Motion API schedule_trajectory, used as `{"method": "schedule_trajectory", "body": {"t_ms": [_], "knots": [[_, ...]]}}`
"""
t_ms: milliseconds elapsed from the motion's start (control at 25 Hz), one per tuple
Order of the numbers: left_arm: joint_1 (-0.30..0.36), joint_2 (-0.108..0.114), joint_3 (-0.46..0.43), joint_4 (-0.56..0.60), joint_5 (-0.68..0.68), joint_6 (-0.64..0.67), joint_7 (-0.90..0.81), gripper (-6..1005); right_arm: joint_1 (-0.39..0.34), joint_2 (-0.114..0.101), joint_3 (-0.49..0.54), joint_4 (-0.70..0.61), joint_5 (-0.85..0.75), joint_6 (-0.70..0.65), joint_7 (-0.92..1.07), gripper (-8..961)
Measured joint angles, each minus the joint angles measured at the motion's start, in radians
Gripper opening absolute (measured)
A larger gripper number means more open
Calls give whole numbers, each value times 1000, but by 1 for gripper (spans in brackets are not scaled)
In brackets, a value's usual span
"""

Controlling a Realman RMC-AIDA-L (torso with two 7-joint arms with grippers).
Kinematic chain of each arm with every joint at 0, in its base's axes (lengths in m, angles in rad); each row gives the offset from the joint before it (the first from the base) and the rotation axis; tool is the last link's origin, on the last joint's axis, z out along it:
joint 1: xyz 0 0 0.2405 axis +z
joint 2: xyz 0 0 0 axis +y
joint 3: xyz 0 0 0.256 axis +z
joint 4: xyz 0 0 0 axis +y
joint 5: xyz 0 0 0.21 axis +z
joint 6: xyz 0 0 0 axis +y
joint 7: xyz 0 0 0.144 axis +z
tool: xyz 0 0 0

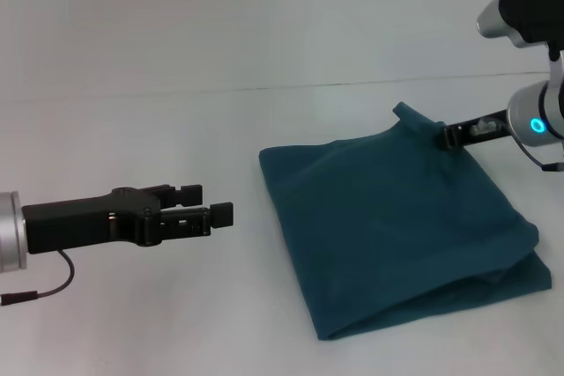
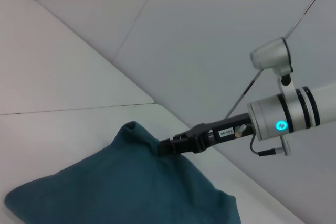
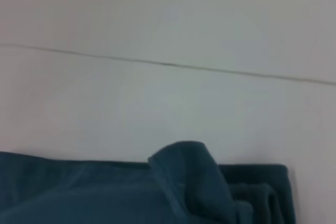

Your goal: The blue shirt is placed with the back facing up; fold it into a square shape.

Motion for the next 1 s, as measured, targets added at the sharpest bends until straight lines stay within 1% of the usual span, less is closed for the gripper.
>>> {"method": "schedule_trajectory", "body": {"t_ms": [200,360,400,480,520,720,840,1000], "knots": [[1,0,0,0,0,0,1,874,-5,-1,18,10,-13,-1,1,153],[1,0,3,-1,0,-2,2,874,-15,-1,49,-10,-13,-30,-5,319],[1,0,3,-1,0,-3,2,874,-27,-1,59,-44,-12,-57,-10,361],[1,0,0,-2,0,-1,4,874,-44,1,60,-94,-10,-100,-13,636],[1,0,0,-2,0,-1,4,874,-44,1,60,-94,-10,-100,-13,670],[1,0,-1,-2,0,-1,15,874,-92,5,53,-247,-6,-262,-20,841],[1,0,0,-3,0,-6,21,874,-113,7,52,-302,25,-365,-40,865],[1,0,0,-3,0,-7,24,874,-142,7,54,-325,58,-440,-52,898]]}}
